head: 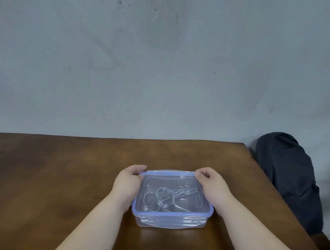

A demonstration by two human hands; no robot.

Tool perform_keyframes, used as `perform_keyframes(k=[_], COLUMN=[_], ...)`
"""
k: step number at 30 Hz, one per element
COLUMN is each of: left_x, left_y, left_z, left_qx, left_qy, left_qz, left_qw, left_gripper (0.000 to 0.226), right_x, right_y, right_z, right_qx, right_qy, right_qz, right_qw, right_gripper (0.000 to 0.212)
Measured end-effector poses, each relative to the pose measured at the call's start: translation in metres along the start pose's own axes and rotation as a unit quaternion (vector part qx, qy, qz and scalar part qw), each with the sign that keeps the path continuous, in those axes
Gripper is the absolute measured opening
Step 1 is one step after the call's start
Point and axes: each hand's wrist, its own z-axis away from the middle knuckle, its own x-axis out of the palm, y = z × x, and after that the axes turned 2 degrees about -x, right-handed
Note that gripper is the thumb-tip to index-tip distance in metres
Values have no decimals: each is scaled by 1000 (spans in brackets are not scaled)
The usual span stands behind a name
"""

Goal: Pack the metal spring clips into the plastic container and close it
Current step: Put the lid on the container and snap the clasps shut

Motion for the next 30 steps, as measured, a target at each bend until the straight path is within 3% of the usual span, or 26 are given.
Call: perform_keyframes(k=[5, 9, 12, 15, 17, 18, 19, 20, 22, 23, 26, 30], left_x=[6, 7, 4, 0, -6, -11, -14, -17, -22, -22, -20, -9], left_y=[-6, -13, -15, -13, -10, -6, -1, 5, 17, 22, 32, 41], left_z=[1, -1, 1, 1, 1, 2, 3, 5, 11, 14, 20, 30], left_qx=[5, 10, 11, 20, 97, 159, 217, 258, 266, 247, 209, 203], left_qy=[-64, -98, -119, -158, -172, -173, -188, -214, -265, -285, -299, -286], left_qz=[126, 237, 263, 186, -23, -181, -323, -437, -575, -608, -656, -691], left_qw=[990, 966, 957, 970, 980, 955, 902, 835, 727, 699, 661, 633], left_gripper=[43, 51, 56, 48, 53, 59, 67, 82, 129, 143, 156, 145], right_x=[1, 6, 6, 4, 1, -3, -8, -13, -22, -26, -31, -27], right_y=[7, 16, 20, 15, 10, 9, 7, 3, -8, -15, -33, -45], right_z=[-3, -6, -6, -3, -2, -3, -3, -1, 2, 6, 13, 24], right_qx=[25, 29, 14, 8, -21, -73, -141, -200, -254, -255, -233, -195], right_qy=[-57, -83, -97, -115, -119, -117, -124, -158, -242, -271, -334, -354], right_qz=[-101, -318, -357, -310, -214, -115, 10, 137, 340, 411, 511, 571], right_qw=[993, 944, 929, 944, 969, 984, 982, 957, 873, 832, 757, 715], right_gripper=[24, 35, 37, 35, 34, 30, 26, 36, 91, 113, 138, 144])
